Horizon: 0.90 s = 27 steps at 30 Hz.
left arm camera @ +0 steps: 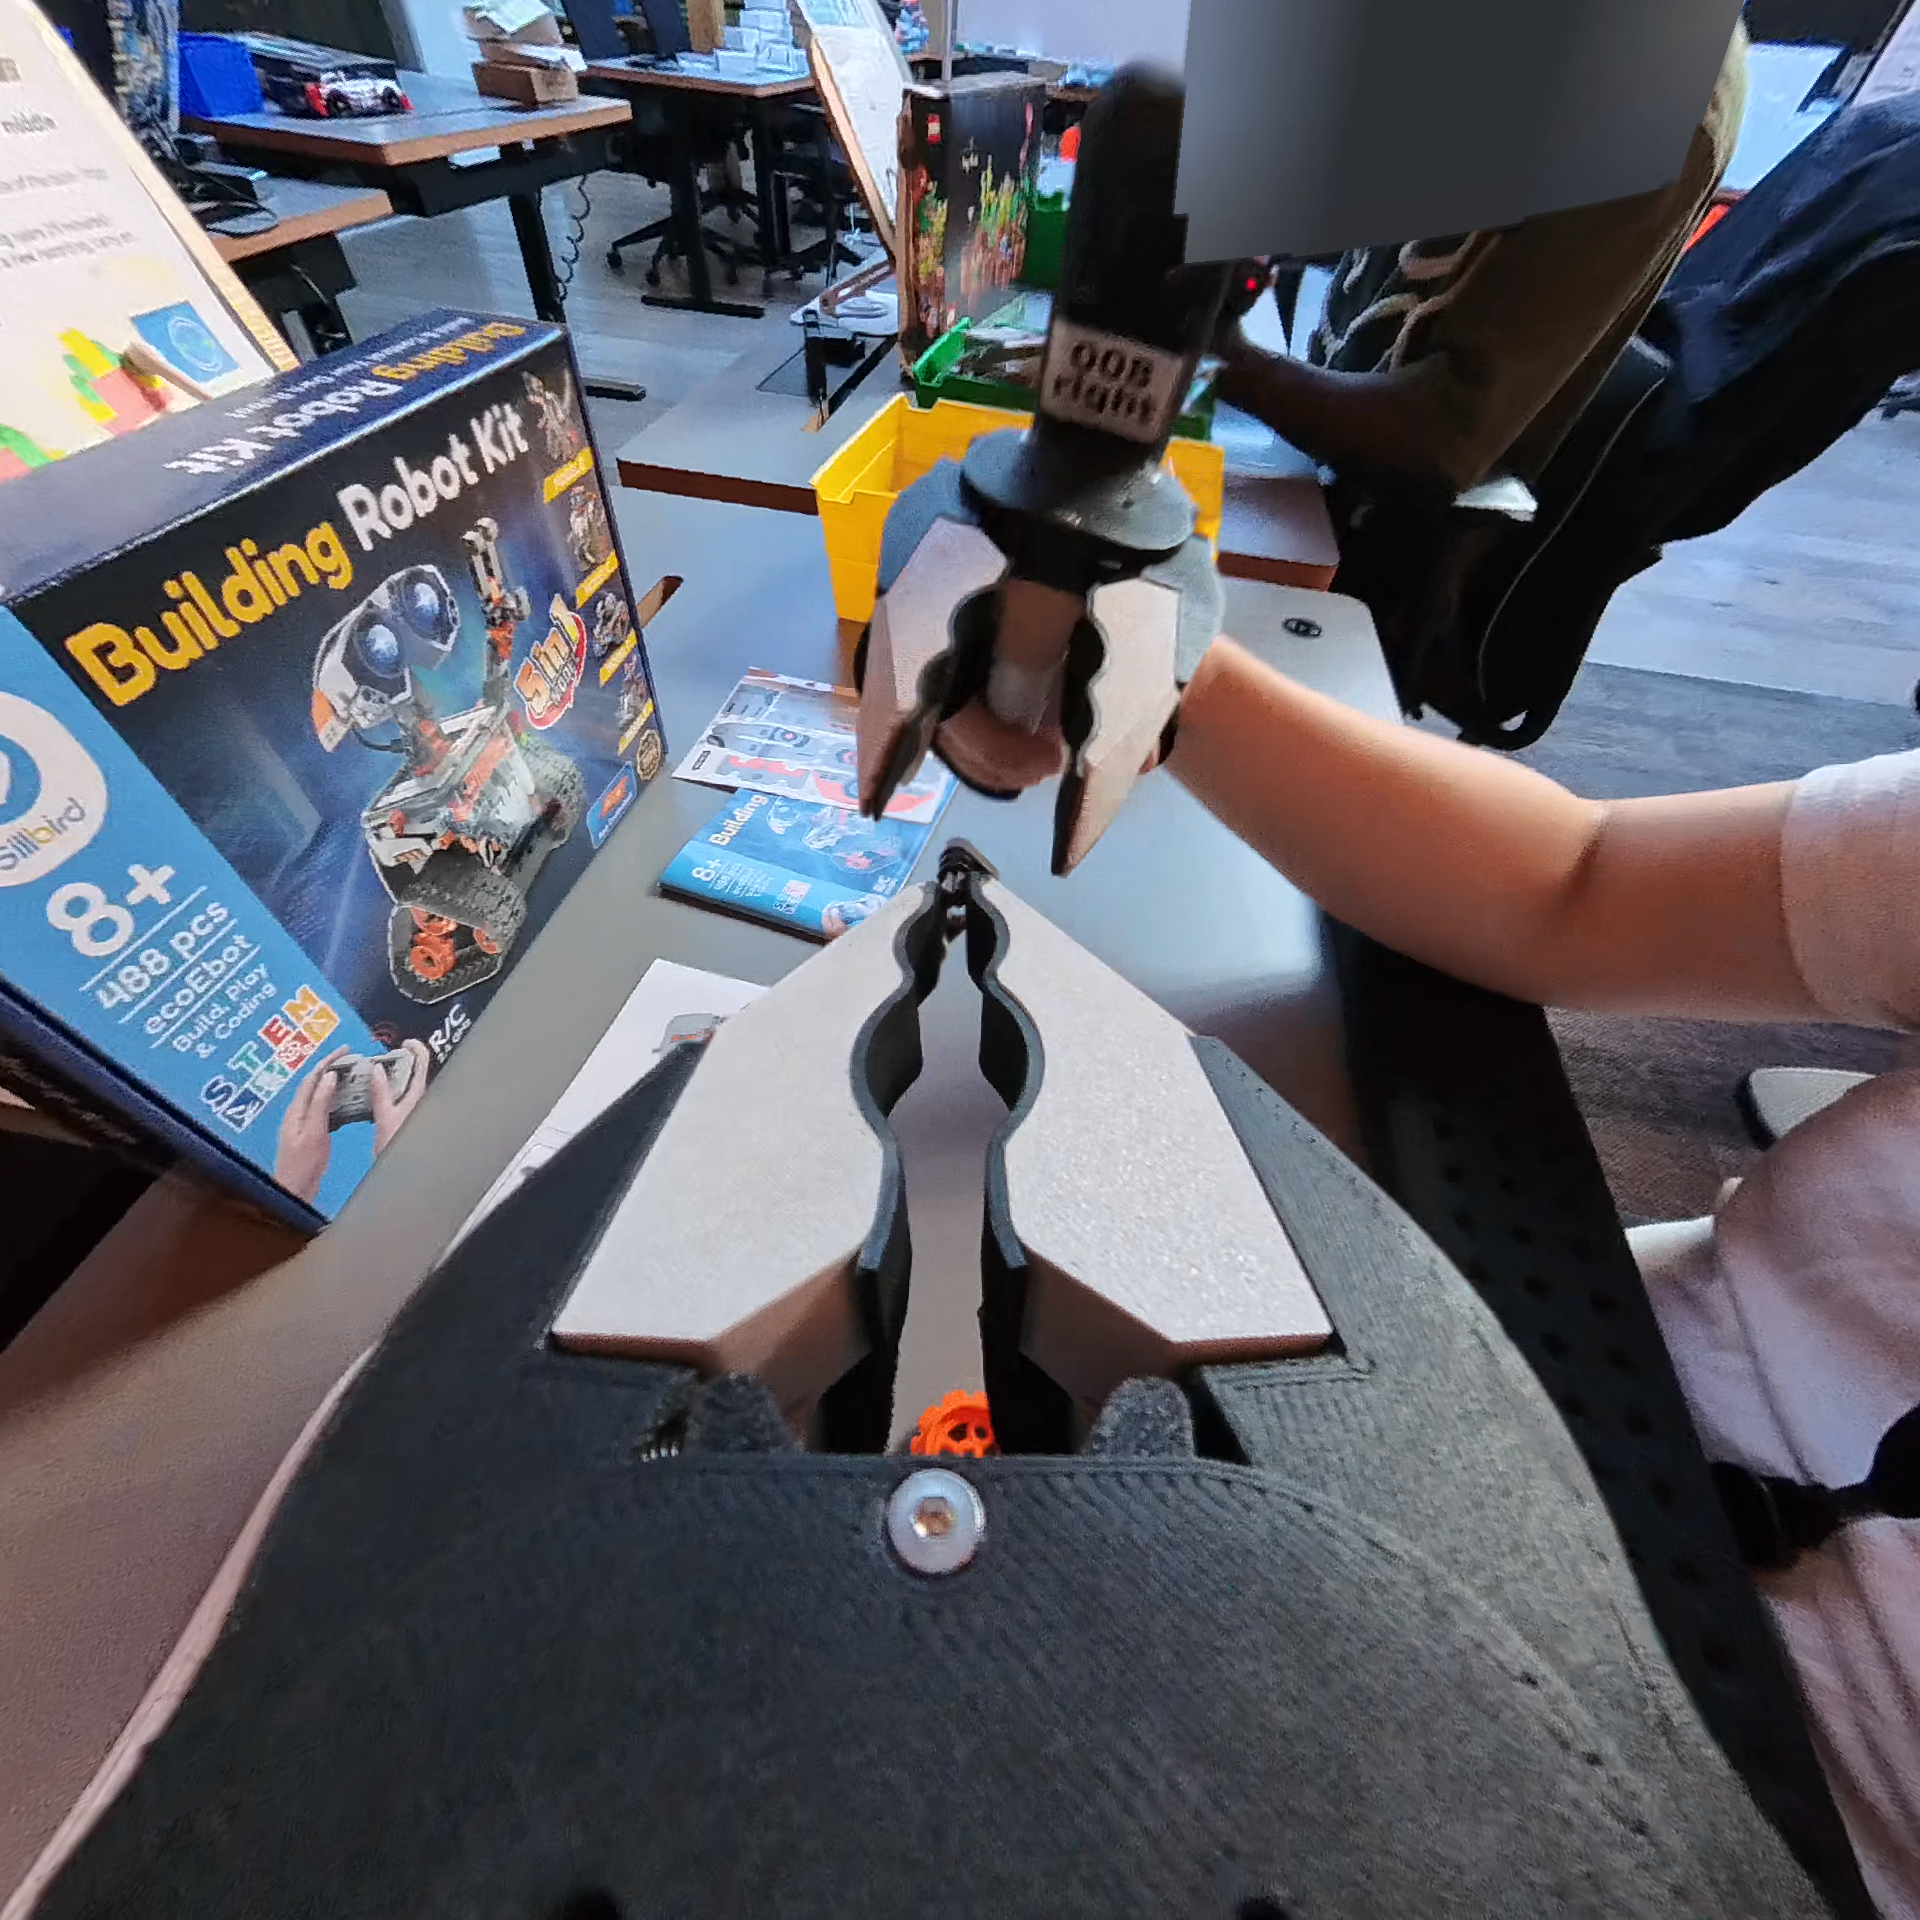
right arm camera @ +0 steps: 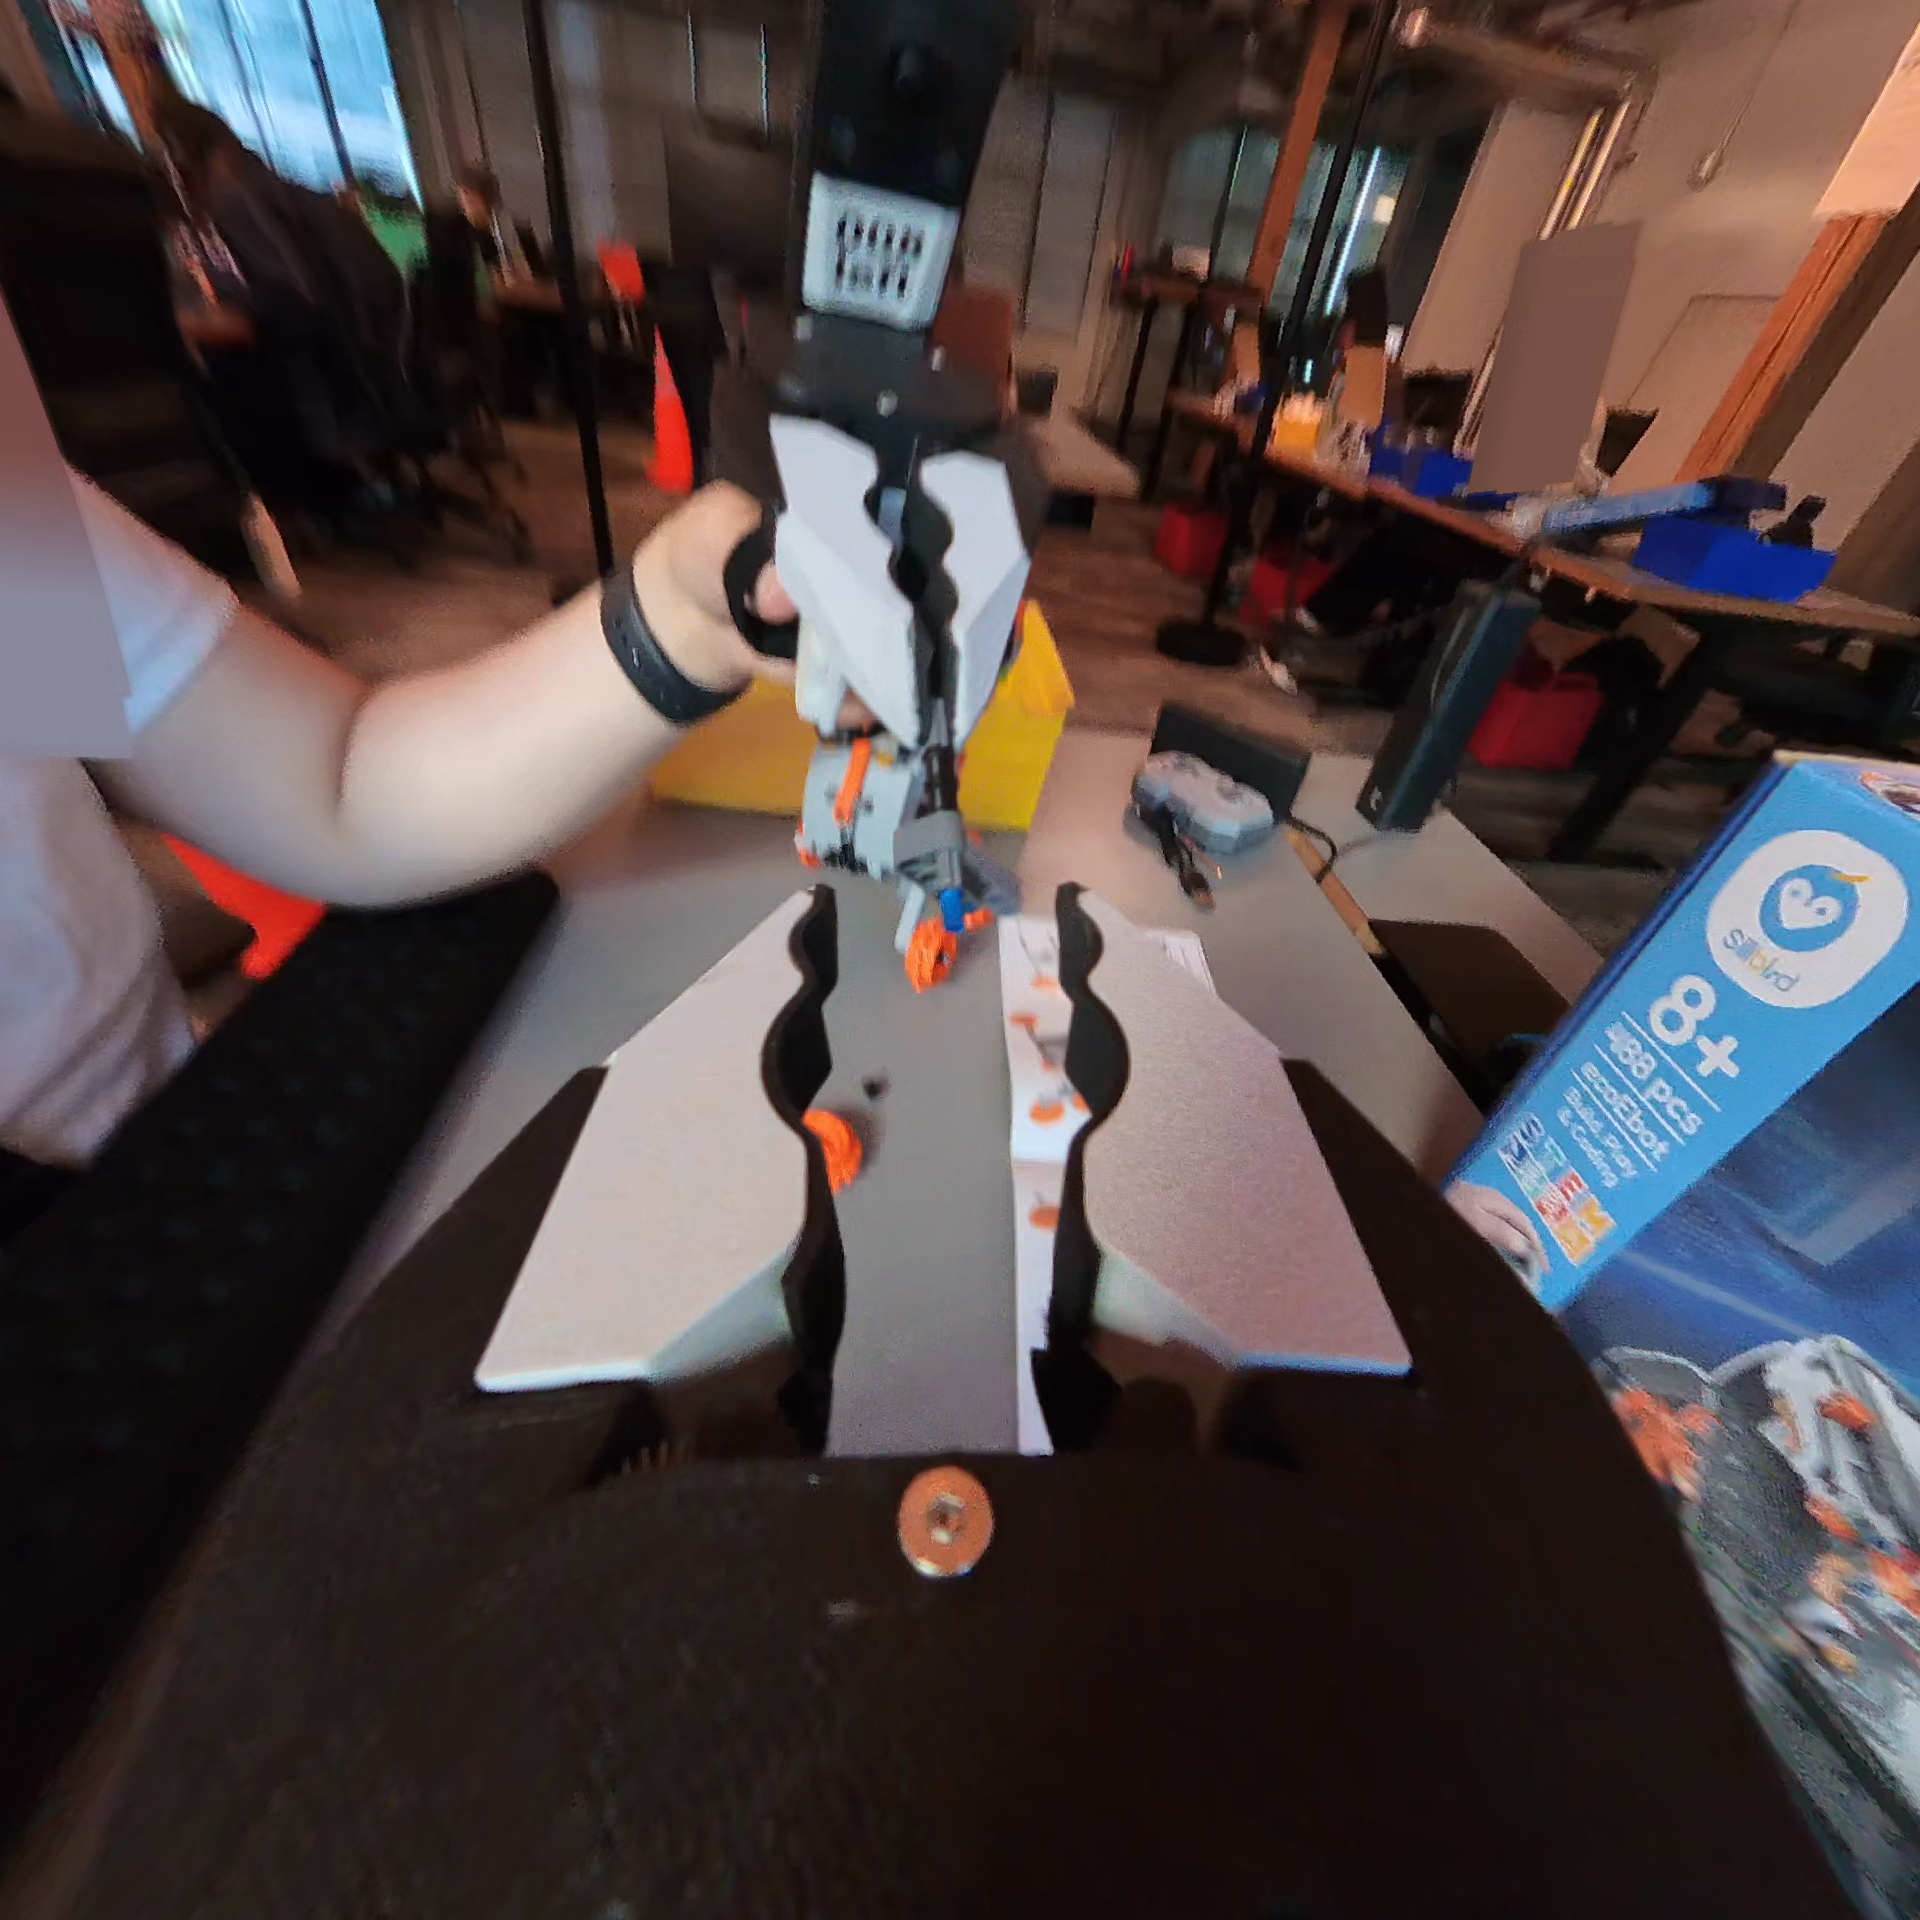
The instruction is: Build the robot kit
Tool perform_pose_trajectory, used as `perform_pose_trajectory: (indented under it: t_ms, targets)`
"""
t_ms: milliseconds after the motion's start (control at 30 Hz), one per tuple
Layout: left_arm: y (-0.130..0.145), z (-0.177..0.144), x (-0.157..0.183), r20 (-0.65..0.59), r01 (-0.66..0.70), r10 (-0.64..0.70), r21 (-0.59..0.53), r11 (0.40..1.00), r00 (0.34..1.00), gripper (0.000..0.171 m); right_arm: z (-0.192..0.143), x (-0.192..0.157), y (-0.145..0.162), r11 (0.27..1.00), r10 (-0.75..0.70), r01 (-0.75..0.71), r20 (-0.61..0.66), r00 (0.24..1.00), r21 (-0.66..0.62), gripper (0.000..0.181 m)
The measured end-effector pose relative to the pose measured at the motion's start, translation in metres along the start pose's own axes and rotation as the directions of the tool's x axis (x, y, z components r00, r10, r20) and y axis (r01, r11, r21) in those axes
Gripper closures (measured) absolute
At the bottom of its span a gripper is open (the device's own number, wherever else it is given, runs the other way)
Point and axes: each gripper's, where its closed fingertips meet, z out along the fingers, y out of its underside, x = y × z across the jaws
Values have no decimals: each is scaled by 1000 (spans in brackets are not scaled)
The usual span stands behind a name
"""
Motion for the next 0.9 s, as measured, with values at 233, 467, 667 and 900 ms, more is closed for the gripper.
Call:
perform_pose_trajectory:
  t_ms: [233,467,667,900]
  targets:
    - [-15,-6,-5,-14,79,-78,103,991,997,170,10,-1,-21,943,86,-115,106,991,313,139]
    - [-24,-9,5,-110,136,-120,154,979,987,170,11,-6,-37,926,-86,90,-28,996,366,167]
    - [-25,-6,8,-122,144,-125,160,977,985,170,7,-7,-42,924,-75,78,-21,997,375,162]
    - [-25,-5,6,-138,175,-153,166,970,978,170,8,-8,-39,937,-54,49,2,999,345,167]
